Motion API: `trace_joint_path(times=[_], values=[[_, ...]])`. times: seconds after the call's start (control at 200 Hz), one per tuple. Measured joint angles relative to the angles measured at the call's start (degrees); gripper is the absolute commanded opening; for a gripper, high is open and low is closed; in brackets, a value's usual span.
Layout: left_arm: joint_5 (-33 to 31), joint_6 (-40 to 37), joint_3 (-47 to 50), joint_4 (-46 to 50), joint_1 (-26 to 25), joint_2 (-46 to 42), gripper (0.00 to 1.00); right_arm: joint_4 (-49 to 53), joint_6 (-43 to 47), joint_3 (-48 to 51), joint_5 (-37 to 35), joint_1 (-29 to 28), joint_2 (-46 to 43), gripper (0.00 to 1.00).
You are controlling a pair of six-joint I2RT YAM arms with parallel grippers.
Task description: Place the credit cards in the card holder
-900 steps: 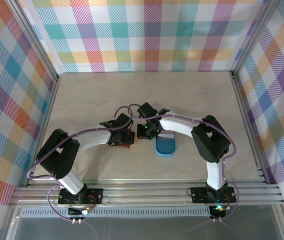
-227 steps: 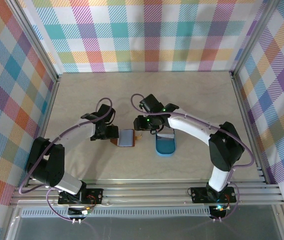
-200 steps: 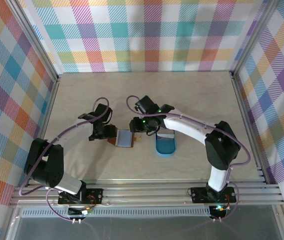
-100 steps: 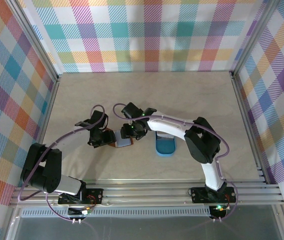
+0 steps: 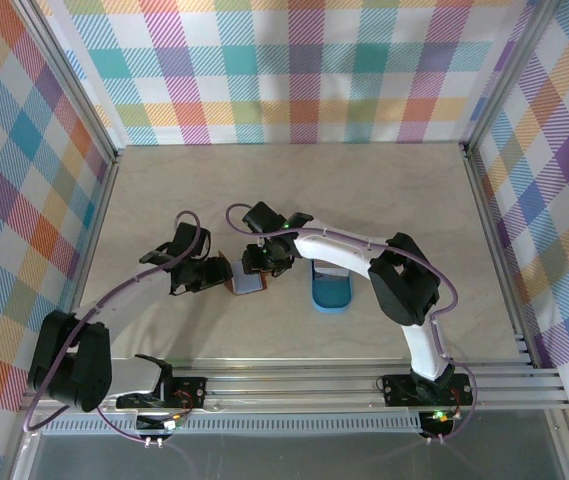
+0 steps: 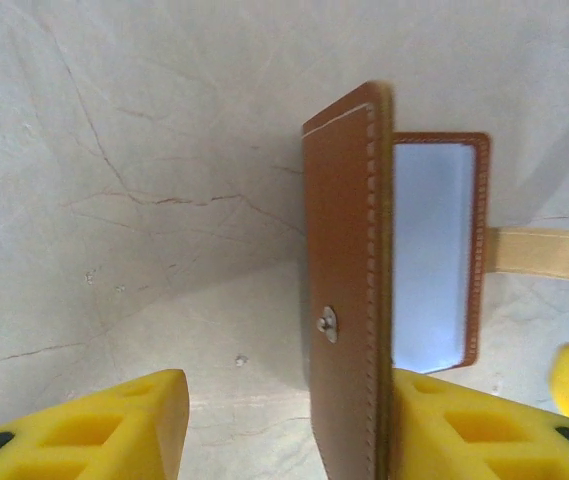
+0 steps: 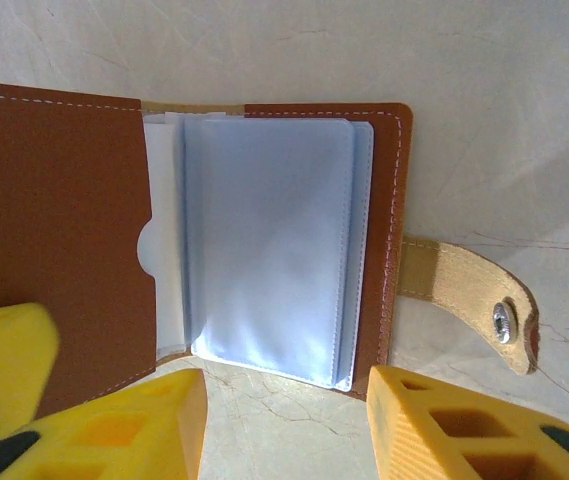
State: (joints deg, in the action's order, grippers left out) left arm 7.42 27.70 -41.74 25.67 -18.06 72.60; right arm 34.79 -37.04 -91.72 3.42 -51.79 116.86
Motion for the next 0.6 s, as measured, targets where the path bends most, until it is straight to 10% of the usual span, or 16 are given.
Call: trace_joint_path(times=[0.29, 0.6], values=[[0.1, 0.2, 0.3, -0.4, 0.7, -1.8, 0.46, 0.0, 0.2, 0.0, 0.0, 0.0, 0.0, 0.46], [-0.7, 1.0, 0.8, -0.3, 0.7, -1.4, 0.19, 0.0, 0.2, 0.0, 0.0, 0.0, 0.0, 0.44]])
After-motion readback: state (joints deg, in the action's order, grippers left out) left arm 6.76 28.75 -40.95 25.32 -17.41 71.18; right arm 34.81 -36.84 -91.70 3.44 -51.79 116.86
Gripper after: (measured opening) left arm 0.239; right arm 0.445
